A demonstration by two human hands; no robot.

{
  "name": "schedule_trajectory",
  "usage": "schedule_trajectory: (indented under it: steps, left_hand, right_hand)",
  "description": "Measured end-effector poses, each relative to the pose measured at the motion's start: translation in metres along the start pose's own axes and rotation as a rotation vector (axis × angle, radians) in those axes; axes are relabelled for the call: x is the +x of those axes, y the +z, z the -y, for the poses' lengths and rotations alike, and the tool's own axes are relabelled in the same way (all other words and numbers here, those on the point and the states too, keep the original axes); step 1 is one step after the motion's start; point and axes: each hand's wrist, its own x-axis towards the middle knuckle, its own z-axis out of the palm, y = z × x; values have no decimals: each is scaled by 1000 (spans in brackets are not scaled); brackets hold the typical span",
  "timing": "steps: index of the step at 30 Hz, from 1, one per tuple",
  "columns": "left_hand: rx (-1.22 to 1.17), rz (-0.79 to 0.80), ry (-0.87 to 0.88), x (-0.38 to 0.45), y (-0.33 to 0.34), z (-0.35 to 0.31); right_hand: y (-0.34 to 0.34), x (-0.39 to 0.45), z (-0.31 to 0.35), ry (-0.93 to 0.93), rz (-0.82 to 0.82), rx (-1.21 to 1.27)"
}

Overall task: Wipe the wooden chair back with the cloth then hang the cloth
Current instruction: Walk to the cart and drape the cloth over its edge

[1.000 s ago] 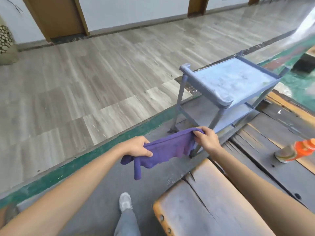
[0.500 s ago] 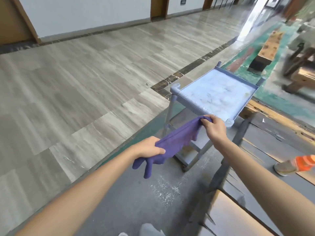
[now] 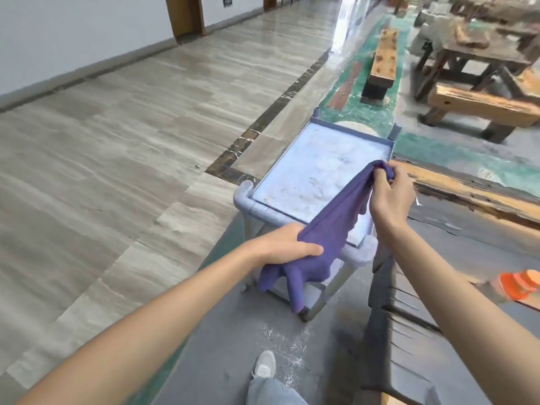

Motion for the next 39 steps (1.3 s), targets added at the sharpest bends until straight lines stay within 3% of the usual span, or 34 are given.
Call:
schedule_trajectory:
  steps: [6,13,19,21,26,28,35,39]
  left_hand:
    - [225,15,70,95,-95,-30]
    - [612,214,95,204,-142,-36]
    - [653,245,314,288,-144,-38]
    - [570,383,384,314,-139,-39]
    - [386,746,587,325,-128,-49]
    - [397,813,672,326,-121,-48]
    - [376,844,1113,282,-90,-31]
    - [334,790,1385,250,-86,-10]
  right_hand:
    - [16,76,-21,124,-56,-12]
    - [29,118,-54,255,-127,46]
    - [34,136,-64,404,-269,253]
    - [33,131,-69,400,-426,269]
    - [27,80,-60,368,-791,239]
    - [22,49,-47,363,-919,173]
    - [28,-86,20,343,-1243,7]
    - [68,-173,54,339,-1331,-28]
